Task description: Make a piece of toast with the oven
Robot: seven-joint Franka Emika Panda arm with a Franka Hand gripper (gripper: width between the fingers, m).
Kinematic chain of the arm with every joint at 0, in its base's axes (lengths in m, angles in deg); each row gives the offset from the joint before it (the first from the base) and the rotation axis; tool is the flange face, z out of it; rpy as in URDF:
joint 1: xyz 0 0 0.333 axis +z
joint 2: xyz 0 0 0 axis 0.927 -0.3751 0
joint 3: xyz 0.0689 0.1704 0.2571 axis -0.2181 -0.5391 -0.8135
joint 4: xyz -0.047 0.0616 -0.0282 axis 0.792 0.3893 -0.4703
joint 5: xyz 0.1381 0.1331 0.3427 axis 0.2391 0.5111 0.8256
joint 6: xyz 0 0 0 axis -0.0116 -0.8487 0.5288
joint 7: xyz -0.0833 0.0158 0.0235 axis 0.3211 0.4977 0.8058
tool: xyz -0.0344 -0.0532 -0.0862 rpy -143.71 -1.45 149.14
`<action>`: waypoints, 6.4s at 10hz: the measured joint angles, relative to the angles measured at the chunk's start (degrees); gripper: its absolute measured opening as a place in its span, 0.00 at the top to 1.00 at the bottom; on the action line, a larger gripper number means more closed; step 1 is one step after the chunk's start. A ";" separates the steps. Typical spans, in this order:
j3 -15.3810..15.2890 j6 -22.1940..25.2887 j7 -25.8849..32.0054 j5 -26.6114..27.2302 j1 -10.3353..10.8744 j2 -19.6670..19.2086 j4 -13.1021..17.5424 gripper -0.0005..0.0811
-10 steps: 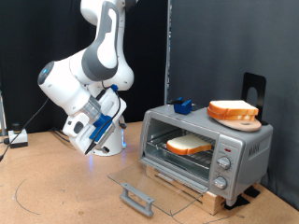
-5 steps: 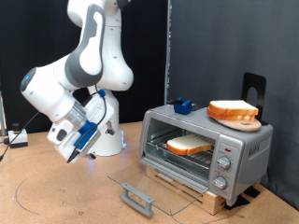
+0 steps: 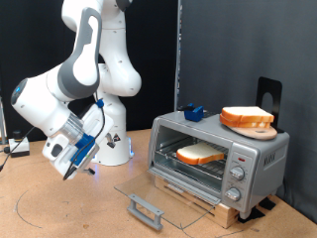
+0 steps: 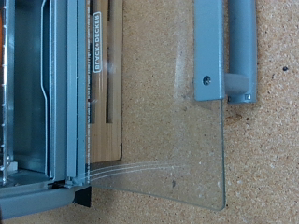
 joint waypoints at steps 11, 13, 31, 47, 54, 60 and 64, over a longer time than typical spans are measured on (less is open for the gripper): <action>0.95 -1.13 -2.84 -5.44 0.07 -13.22 4.29 0.00; 0.93 -2.90 -2.84 -6.24 0.38 -15.17 4.28 0.00; -5.92 13.13 3.40 1.59 1.42 -10.47 -1.61 0.00; -11.02 38.71 7.86 15.77 6.34 21.08 -11.02 0.00; -7.51 35.87 0.62 11.77 -0.90 20.04 -8.29 0.00; -6.00 31.29 0.02 7.82 -4.49 14.35 -4.73 0.00; -3.84 27.80 -2.15 6.76 -7.44 8.12 0.33 0.00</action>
